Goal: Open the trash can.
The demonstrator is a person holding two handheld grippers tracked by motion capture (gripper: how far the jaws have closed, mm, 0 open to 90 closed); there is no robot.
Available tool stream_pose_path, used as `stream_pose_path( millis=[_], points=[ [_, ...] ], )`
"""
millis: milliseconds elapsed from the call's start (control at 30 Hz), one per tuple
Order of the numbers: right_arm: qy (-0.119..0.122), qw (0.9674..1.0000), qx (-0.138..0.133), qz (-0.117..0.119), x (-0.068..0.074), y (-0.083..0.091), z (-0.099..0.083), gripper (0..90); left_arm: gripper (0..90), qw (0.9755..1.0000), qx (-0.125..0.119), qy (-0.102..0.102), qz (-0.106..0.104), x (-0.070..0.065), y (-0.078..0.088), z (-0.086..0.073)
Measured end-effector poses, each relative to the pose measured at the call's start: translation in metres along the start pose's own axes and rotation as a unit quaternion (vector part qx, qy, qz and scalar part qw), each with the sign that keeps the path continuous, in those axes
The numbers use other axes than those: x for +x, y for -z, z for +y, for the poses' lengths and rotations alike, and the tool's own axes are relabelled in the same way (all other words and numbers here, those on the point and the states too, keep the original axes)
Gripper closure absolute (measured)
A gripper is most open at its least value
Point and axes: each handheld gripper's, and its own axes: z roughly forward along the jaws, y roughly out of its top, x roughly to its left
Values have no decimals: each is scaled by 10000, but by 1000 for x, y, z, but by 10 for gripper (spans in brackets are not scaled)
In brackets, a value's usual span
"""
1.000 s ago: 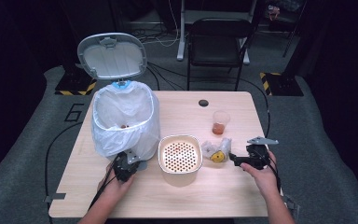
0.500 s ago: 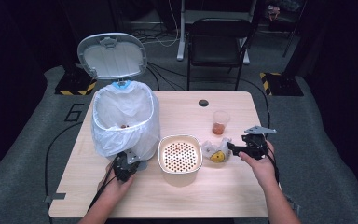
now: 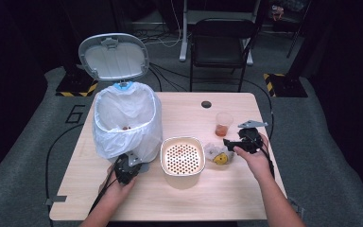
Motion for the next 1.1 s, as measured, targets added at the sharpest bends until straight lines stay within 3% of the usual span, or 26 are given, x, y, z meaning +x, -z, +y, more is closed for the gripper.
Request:
stream_pose_path(
  millis=[433, 533, 633, 700, 767, 867, 967, 1100],
  points=[
    [-347, 9984, 427, 111, 8, -25, -22, 167, 898, 10000, -2, 18, 10, 0, 0, 0],
    [-387, 9971, 644, 106, 10, -33, -29, 177, 898, 10000, -3, 14, 6, 0, 0, 0],
    [-470, 9967, 646, 130, 12, -36, -33, 249, 898, 10000, -2, 12, 7, 0, 0, 0],
    [-402, 9973, 579, 212, 14, -39, -38, 360, 898, 10000, -2, 13, 9, 0, 0, 0],
    [-308, 9973, 624, 244, 17, -40, -40, 374, 897, 10000, -4, 11, 9, 0, 0, 0],
    [-107, 9975, 658, 226, 24, -41, -44, 508, 898, 10000, -2, 22, -1, 0, 0, 0],
    [-176, 9976, 656, 153, 25, -40, -45, 559, 898, 10000, 7, 19, -4, 0, 0, 0],
    [-193, 9973, 650, 273, 23, -40, -44, 640, 898, 10000, 5, -24, -20, 0, 0, 0]
  ],
)
